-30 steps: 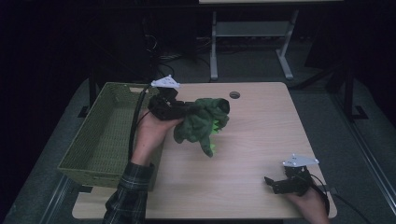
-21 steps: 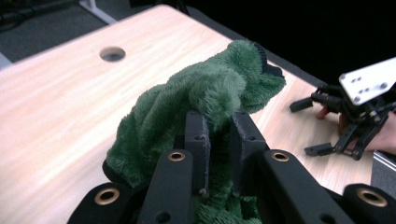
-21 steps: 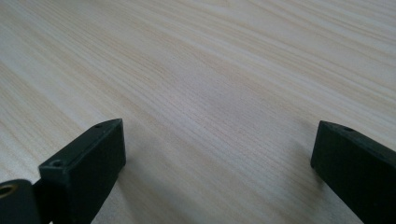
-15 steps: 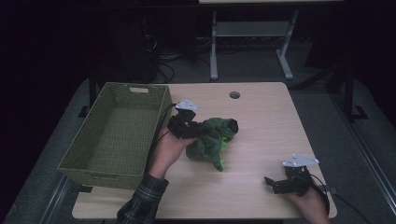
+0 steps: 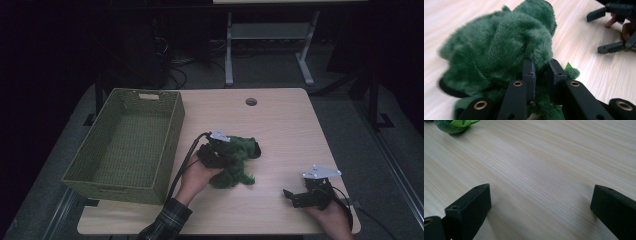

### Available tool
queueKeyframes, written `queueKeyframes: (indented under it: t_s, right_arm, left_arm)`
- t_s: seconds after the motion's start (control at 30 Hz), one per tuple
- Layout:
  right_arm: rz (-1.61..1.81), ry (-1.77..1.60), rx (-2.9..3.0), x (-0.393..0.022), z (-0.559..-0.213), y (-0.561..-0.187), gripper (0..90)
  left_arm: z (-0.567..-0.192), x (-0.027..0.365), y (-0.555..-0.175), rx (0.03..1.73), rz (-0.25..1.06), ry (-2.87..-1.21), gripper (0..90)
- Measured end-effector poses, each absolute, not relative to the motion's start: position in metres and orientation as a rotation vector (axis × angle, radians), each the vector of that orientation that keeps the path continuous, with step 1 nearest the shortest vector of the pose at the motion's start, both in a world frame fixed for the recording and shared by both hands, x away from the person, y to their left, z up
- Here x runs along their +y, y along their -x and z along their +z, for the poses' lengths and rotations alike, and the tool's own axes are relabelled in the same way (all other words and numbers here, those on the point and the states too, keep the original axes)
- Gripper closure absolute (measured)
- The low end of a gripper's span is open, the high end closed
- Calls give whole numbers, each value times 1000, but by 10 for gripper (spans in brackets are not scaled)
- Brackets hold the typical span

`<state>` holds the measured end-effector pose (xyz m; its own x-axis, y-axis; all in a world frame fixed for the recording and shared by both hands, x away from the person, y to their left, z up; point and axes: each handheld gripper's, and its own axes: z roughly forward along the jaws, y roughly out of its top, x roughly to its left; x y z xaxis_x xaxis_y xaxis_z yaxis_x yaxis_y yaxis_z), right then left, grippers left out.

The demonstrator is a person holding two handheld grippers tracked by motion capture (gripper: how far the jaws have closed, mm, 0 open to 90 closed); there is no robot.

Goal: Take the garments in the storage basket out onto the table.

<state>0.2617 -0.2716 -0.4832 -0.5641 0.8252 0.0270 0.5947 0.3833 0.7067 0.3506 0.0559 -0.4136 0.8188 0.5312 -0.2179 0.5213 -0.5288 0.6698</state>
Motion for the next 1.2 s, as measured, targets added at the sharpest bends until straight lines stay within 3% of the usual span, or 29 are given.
queueKeyframes:
  t_s: [0.4,0.77,0.87,0.9,1.2]
  right_arm:
    - [979,-1240,2318,-272,-483,-262,26]
    - [977,-1247,2313,-271,-483,-262,35]
    - [965,-1256,2314,-271,-481,-262,75]
    - [968,-1258,2326,-272,-479,-264,134]
    - [986,-1225,2343,-263,-472,-268,142]
  left_arm:
    - [-443,34,-353,761,-46,-2250,732]
    - [-416,60,-340,668,5,-2190,400]
    - [-415,68,-334,650,30,-2174,331]
    - [-416,71,-331,654,32,-2167,331]
    - [-424,94,-311,664,137,-2180,157]
